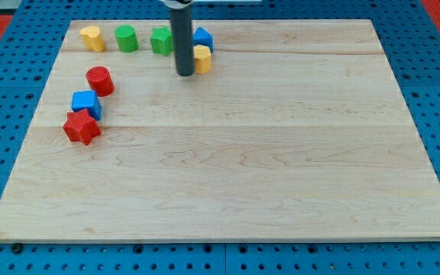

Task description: Slide yellow hexagon to the right of blue triangle

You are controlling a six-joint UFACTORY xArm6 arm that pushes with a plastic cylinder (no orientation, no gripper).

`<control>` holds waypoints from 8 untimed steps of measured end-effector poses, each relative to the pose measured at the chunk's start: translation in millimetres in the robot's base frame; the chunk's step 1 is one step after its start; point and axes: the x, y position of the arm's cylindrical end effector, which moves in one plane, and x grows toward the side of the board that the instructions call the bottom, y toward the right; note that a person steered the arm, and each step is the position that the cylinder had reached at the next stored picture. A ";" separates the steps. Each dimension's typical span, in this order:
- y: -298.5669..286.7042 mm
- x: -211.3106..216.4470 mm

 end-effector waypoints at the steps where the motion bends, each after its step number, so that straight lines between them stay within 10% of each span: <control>1: -30.1 -9.1; 8: 61.1 -25.7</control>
